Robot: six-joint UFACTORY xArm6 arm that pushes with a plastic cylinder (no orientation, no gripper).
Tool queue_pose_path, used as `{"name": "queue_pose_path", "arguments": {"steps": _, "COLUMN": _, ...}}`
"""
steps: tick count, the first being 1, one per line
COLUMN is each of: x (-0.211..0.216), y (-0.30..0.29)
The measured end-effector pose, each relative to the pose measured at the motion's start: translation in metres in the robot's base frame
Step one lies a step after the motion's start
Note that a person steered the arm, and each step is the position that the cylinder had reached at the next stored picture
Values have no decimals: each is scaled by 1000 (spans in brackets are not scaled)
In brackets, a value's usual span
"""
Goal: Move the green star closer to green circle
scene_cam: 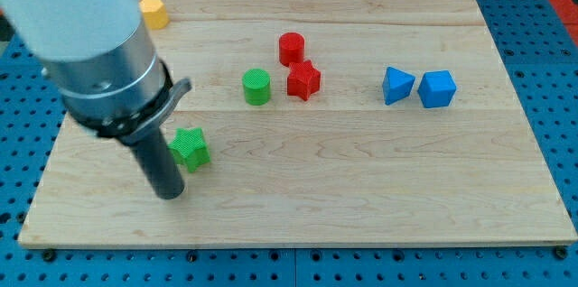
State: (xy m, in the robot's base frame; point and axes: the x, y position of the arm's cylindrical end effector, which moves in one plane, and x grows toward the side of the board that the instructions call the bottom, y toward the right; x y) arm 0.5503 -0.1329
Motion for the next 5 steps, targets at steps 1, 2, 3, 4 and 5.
{"name": "queue_pose_path", "arguments": {"steps": 1, "x": -43, "y": 20}}
{"name": "queue_pose_path", "arguments": {"steps": 2, "x": -86, "y": 48}}
{"name": "queue_pose_path", "arguments": {"steps": 3, "x": -50, "y": 38}}
{"name": "queue_pose_path", "arguments": {"steps": 4, "x": -66, "y": 1}}
{"name": "queue_pose_path", "arguments": {"steps": 5, "x": -107, "y": 56}}
